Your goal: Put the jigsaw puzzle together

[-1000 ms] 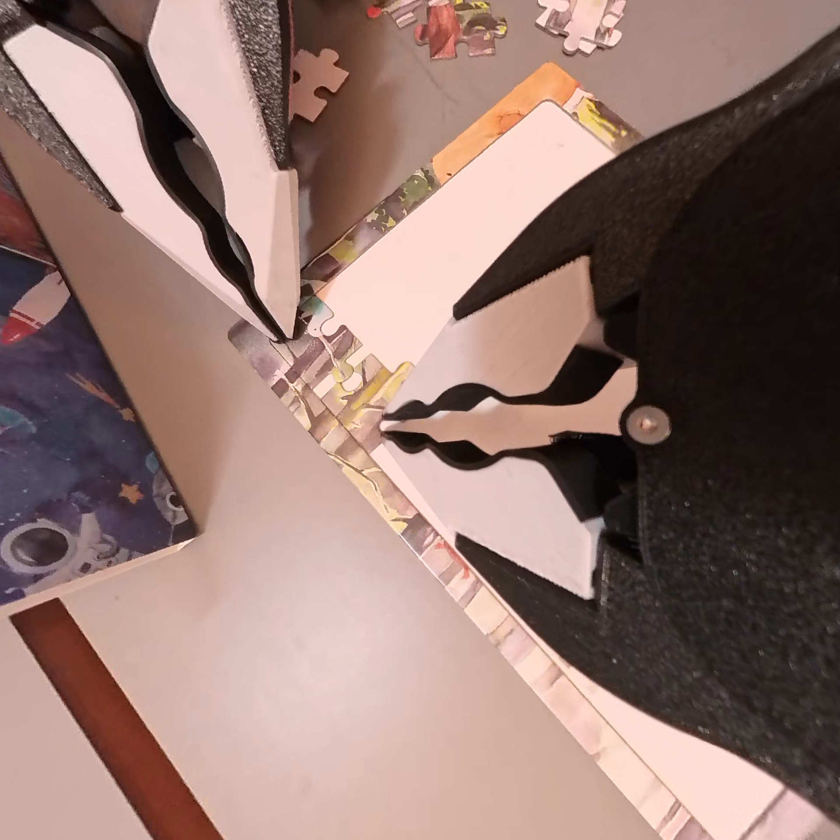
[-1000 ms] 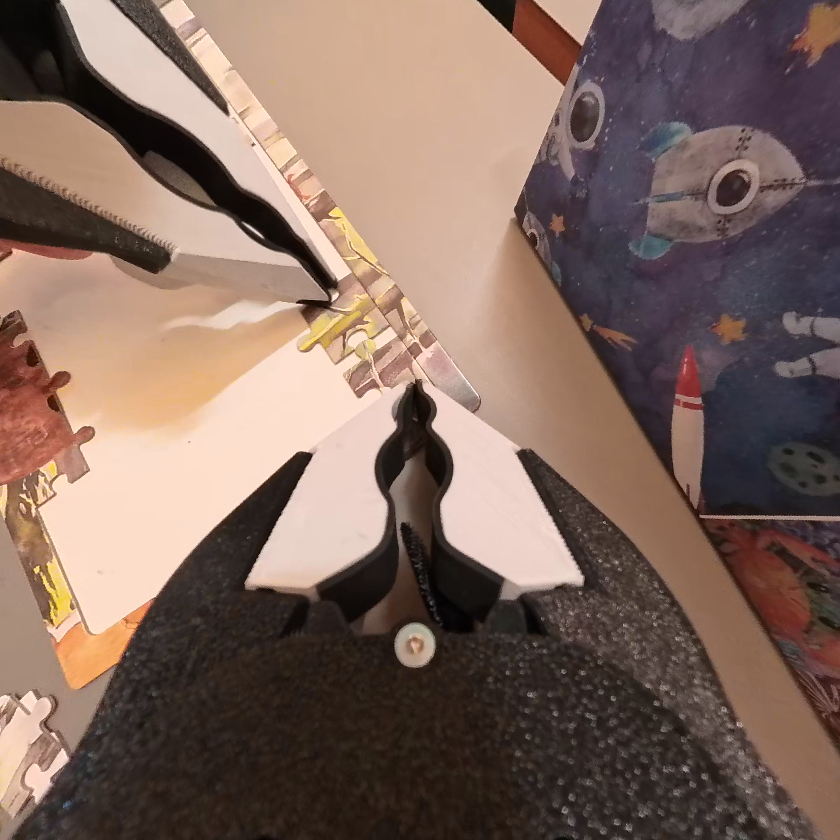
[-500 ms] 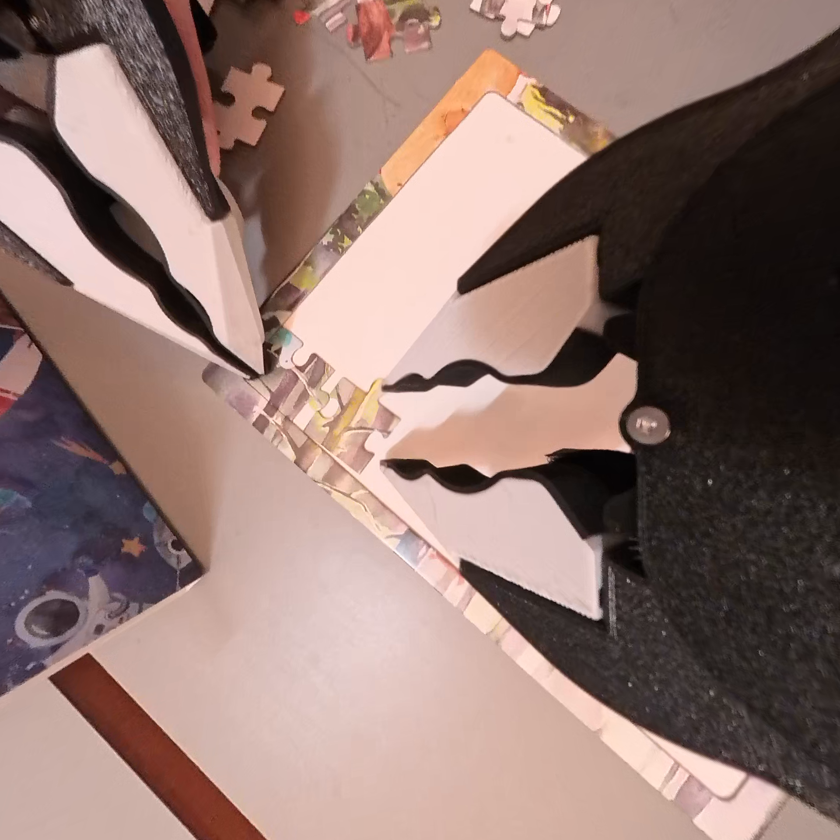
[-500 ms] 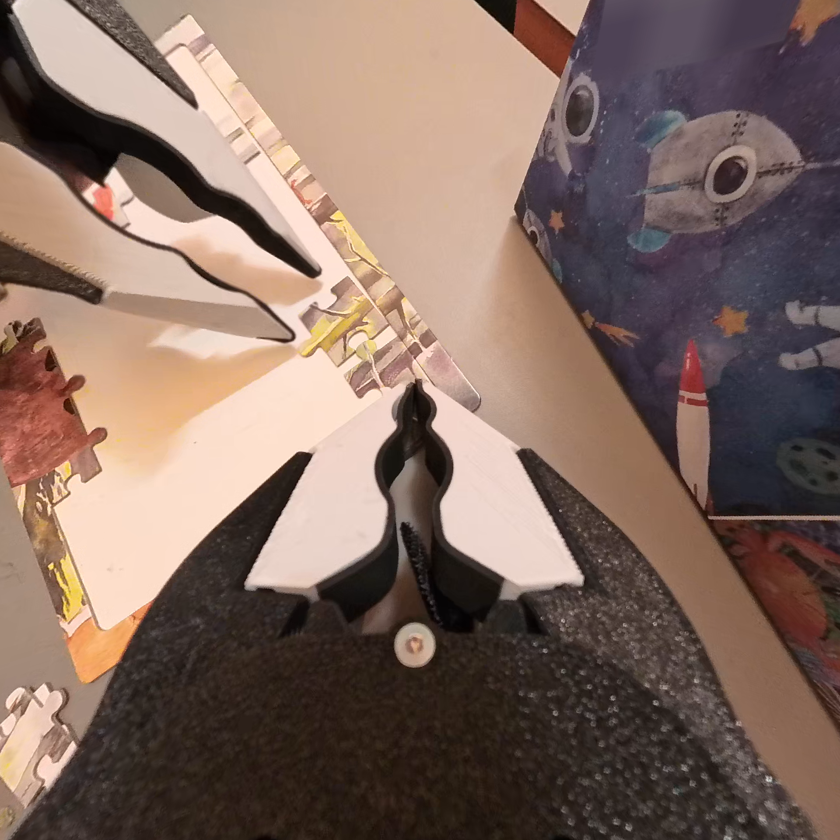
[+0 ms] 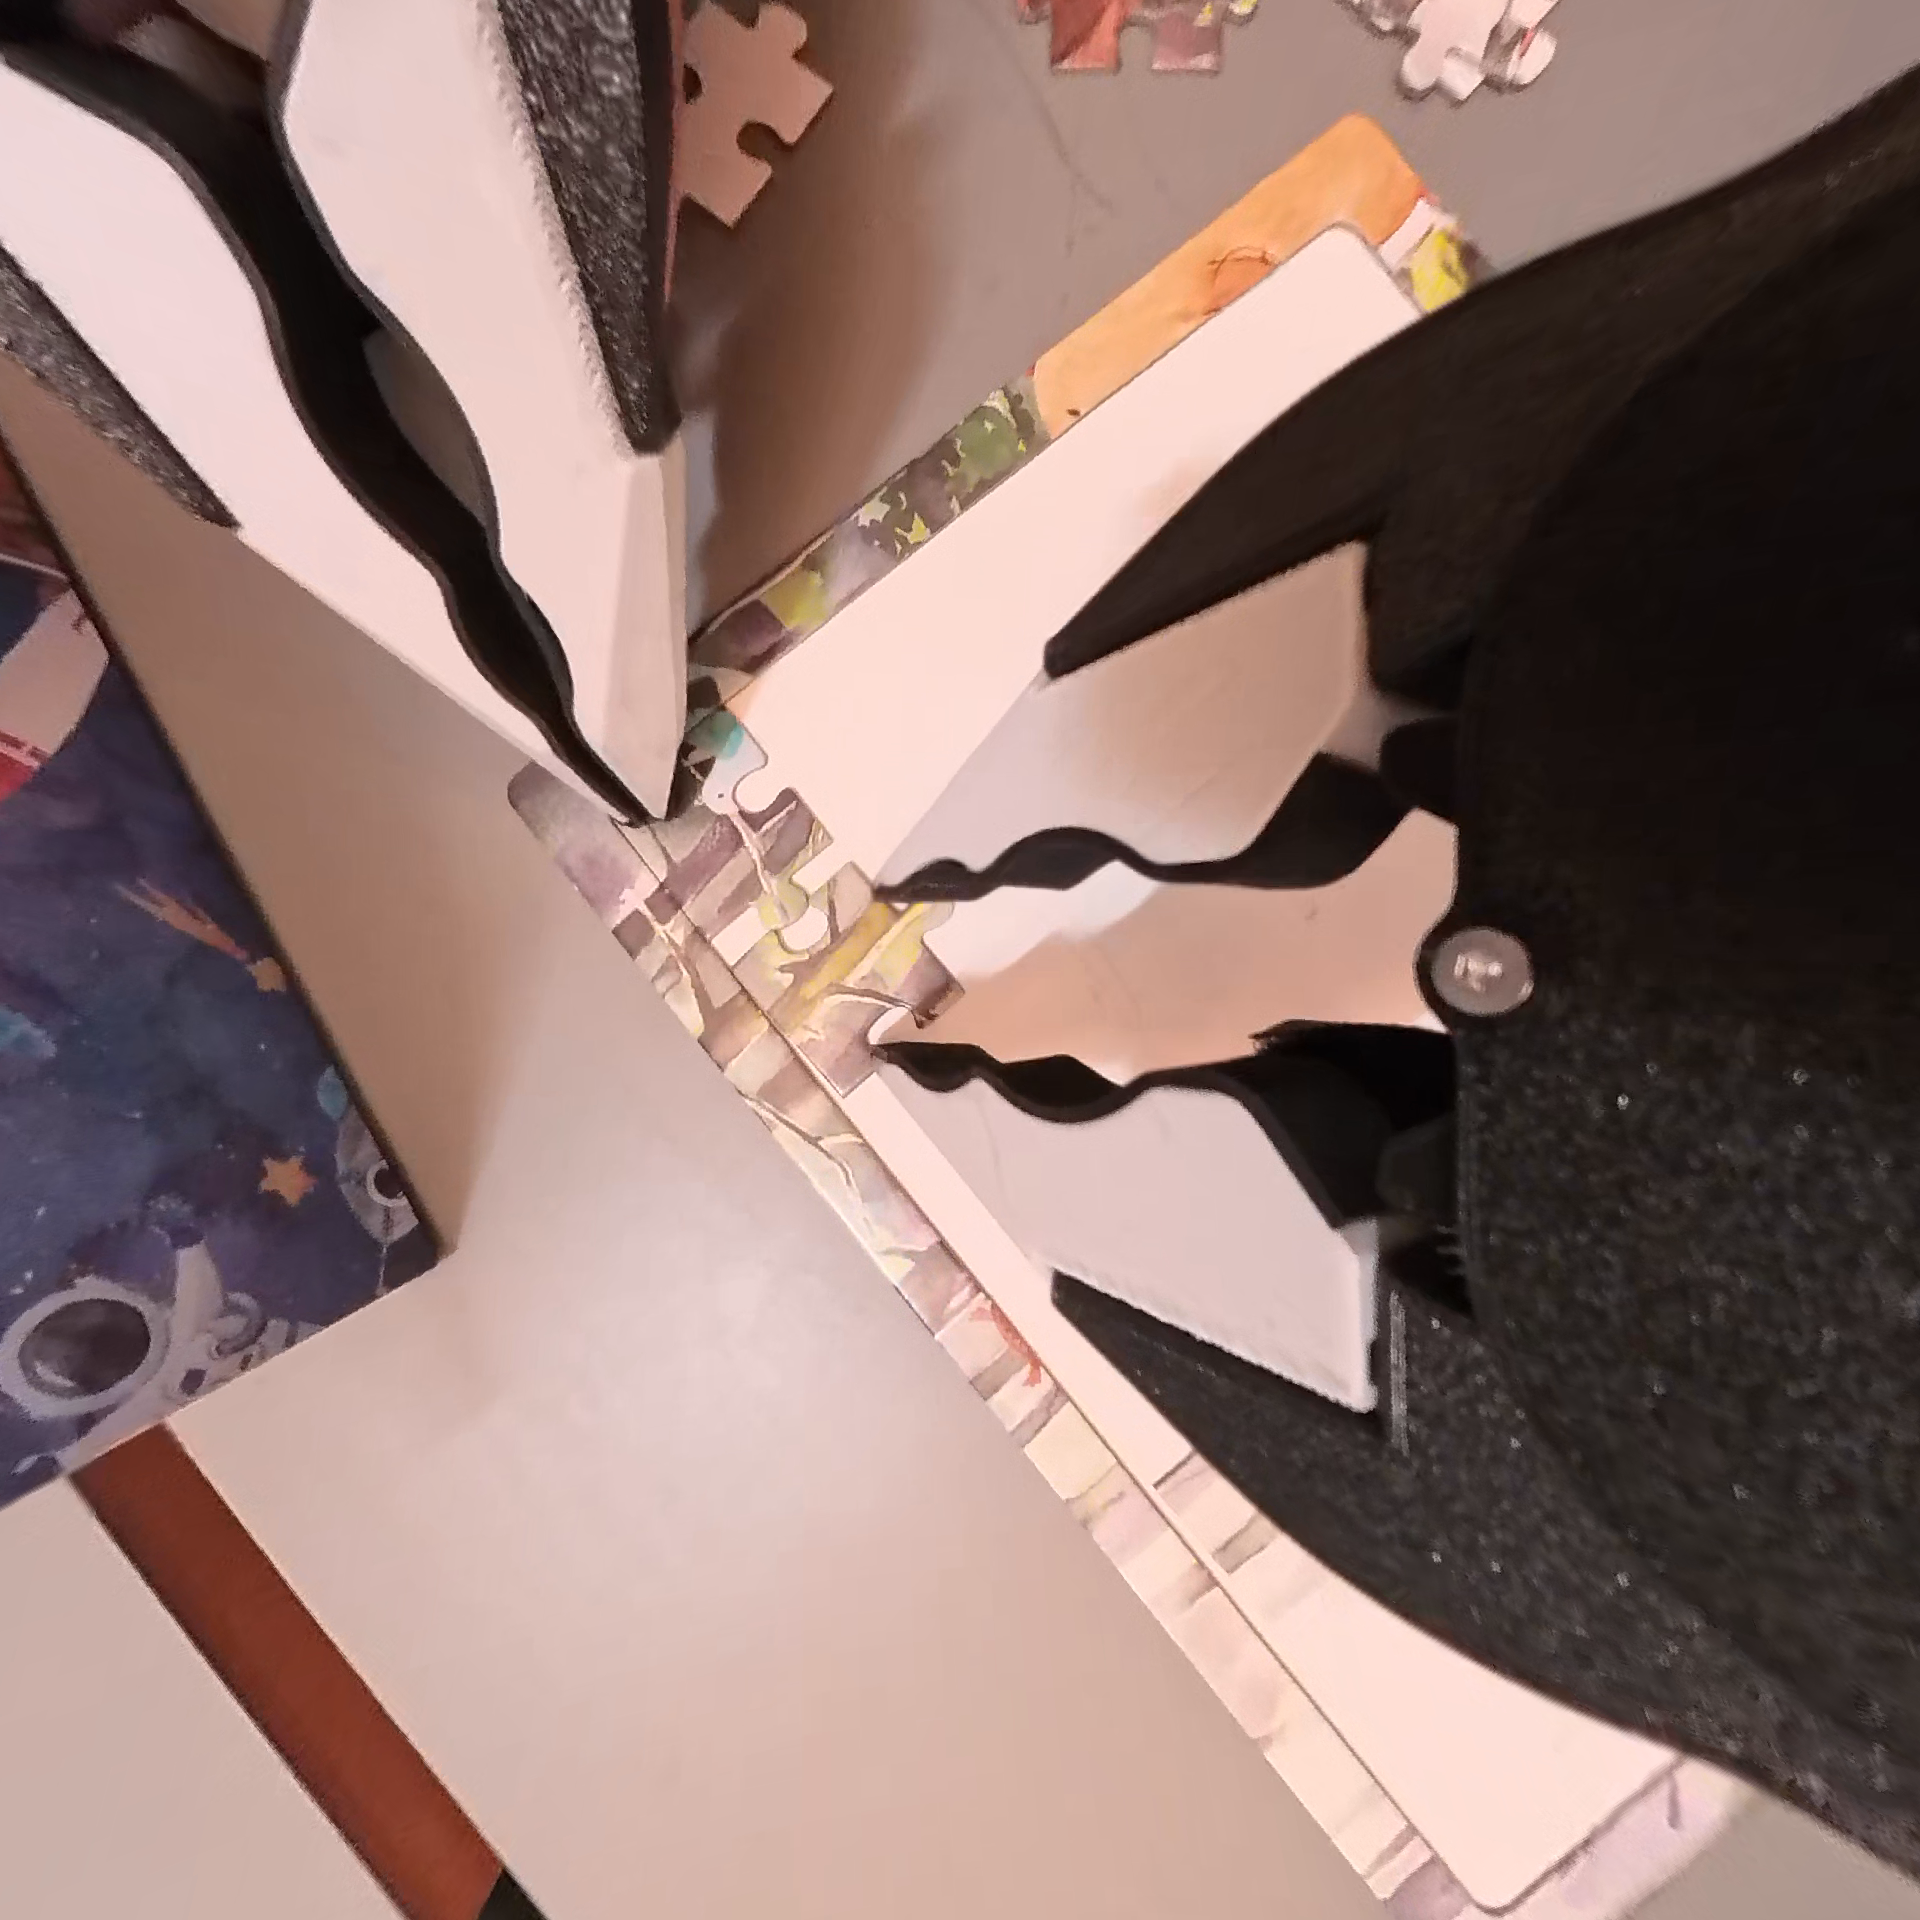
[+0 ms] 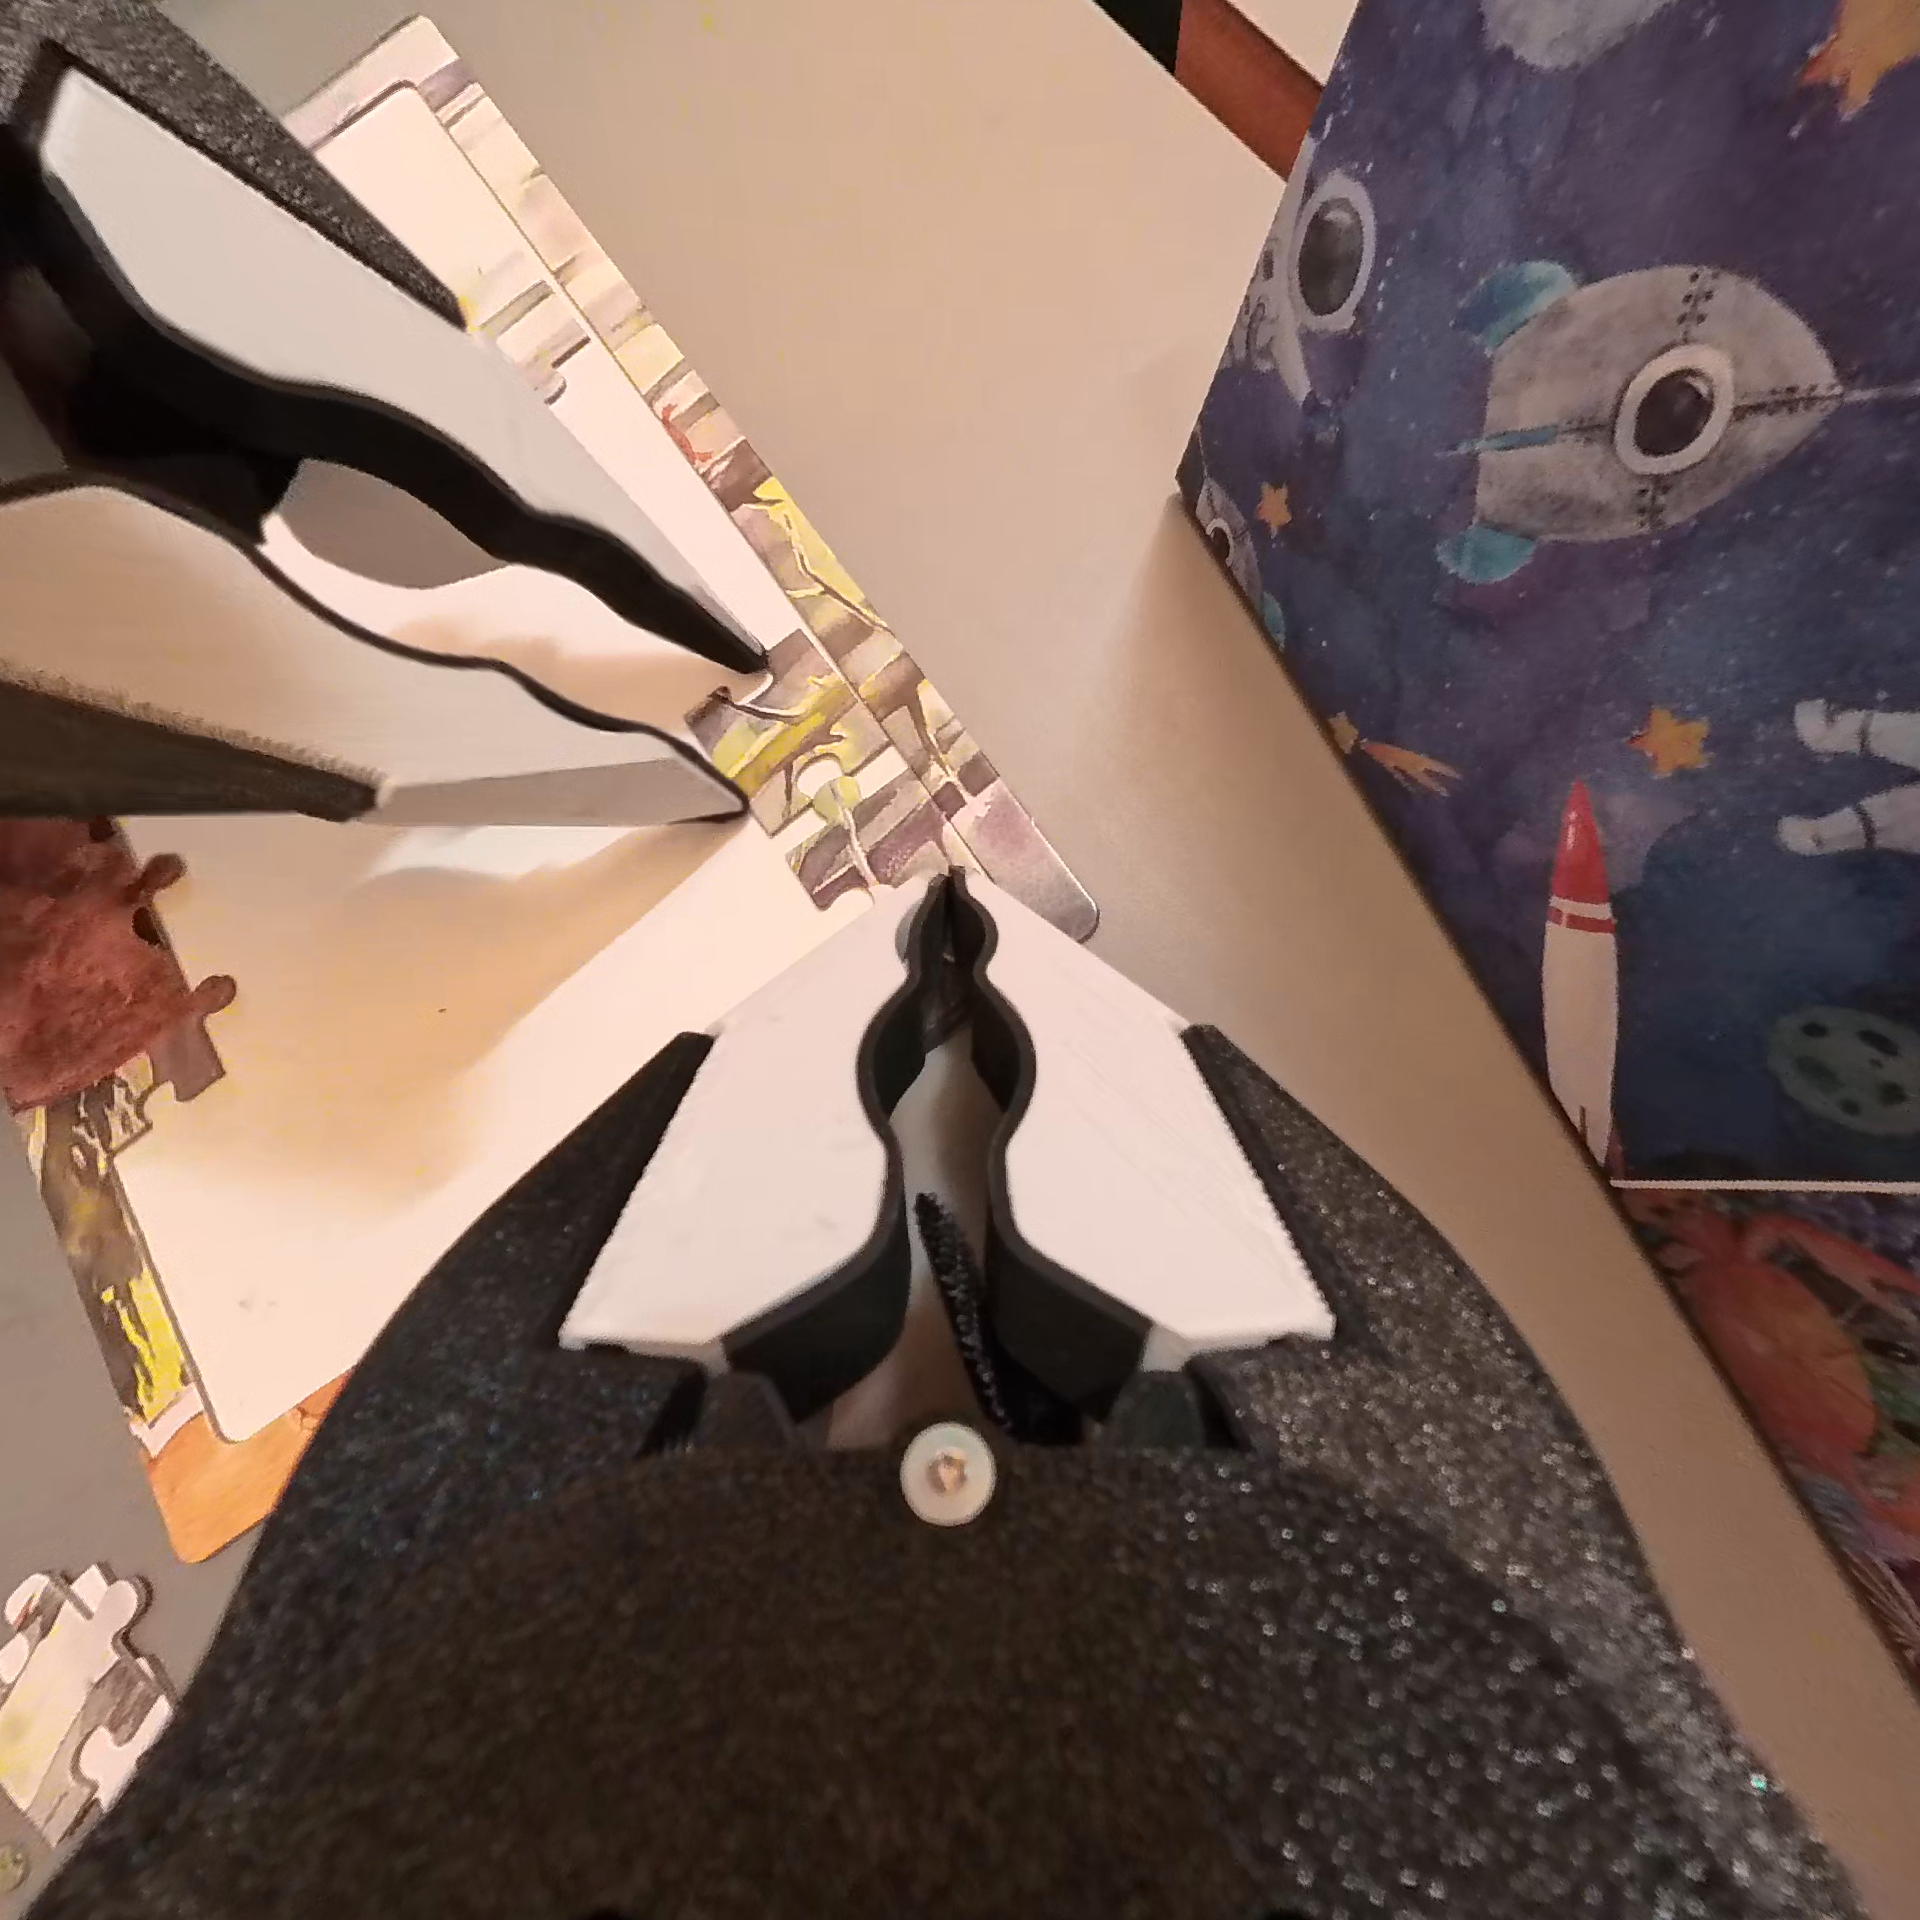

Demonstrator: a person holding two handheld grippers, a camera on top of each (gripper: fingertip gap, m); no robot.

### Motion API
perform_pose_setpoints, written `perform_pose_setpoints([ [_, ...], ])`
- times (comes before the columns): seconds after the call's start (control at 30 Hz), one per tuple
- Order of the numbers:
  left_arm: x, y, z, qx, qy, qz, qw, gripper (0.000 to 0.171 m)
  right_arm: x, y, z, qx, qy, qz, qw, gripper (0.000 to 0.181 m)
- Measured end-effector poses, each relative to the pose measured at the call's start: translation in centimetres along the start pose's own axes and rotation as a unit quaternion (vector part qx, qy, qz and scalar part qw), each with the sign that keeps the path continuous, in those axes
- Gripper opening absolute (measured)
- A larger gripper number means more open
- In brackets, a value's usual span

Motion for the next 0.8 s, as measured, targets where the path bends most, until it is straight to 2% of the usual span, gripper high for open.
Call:
perform_pose_setpoints([
  [0.17, -0.44, -0.07, -0.05, 0.009, -0.041, -0.045, 0.998, 0.018, 0.0, -0.01, -0.01, 0.002, 0.003, 0.003, 1.0, 0.0],
  [0.3, -0.32, -0.16, 0.0, 0.012, -0.066, -0.052, 0.996, 0.023, 0.01, 0.0, -0.01, 0.002, 0.004, 0.003, 1.0, 0.0],
  [0.37, -0.21, -0.2, 0.03, 0.01, -0.059, -0.035, 0.998, 0.027, 0.01, 0.01, -0.01, 0.001, 0.003, 0.003, 1.0, 0.0],
  [0.4, -0.32, -0.24, 0.06, 0.007, -0.046, -0.024, 0.999, 0.038, 0.01, 0.0, 0.0, 0.001, 0.003, 0.002, 1.0, 0.0],
  [0.43, -0.49, -0.25, 0.11, 0.006, -0.029, -0.013, 0.999, 0.042, 0.01, 0.0, -0.01, 0.001, 0.002, 0.001, 1.0, 0.0],
  [0.5, -0.46, -0.37, 0.38, -0.001, -0.011, 0.001, 1.0, 0.042, 0.01, 0.01, 0.0, 0.001, 0.001, 0.001, 1.0, 0.0],
  [0.8, -0.31, 0.33, 0.1, 0.013, -0.007, -0.015, 1.0, 0.037, 0.01, 0.01, 0.0, 0.0, 0.0, 0.0, 1.0, 0.0],
])
Point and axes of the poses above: each gripper's, where its closed fingertips meet, z back along the fingers, y out of its underside, x = y × z across the jaws, the point moved 1 cm from there along z, back along the fingers, and after that the axes turned 4 degrees about -z, right-handed, at the moved point
